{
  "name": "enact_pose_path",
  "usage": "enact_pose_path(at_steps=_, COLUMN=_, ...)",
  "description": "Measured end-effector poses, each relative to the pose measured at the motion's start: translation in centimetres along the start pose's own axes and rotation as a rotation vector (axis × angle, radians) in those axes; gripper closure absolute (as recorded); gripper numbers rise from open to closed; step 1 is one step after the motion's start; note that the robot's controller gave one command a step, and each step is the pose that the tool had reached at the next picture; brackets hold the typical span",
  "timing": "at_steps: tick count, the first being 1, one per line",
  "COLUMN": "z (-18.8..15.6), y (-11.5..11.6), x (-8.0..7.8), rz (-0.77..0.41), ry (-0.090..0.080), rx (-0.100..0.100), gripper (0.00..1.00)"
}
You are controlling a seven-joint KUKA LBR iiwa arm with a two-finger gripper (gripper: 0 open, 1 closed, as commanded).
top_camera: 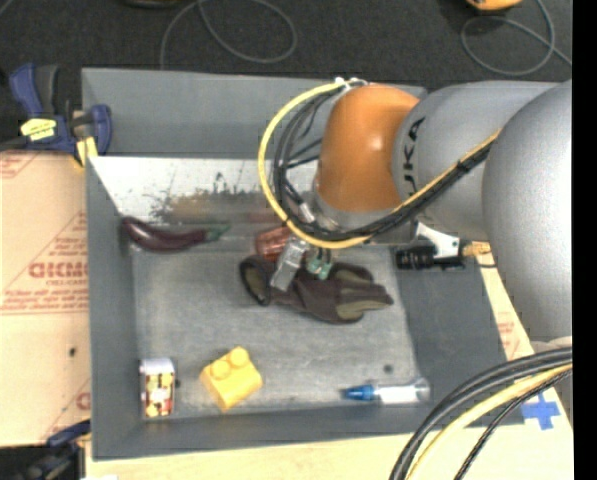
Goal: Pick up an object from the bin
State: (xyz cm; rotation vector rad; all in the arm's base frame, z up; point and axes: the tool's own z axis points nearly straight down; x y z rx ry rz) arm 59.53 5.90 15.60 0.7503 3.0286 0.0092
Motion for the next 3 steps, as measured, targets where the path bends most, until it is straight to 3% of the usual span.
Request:
enact_pose_path(at_steps=1, z=-1.1, y=1.2, x=-1.2, rz=0.033, ry=0.000, rx=-0.002, gripper=1.00)
enact_pose_path(at_steps=3, z=-2.4, y=0.2, x=-1.4, rz=-0.331, ry=-0.004, rx=0.000, gripper=1.00)
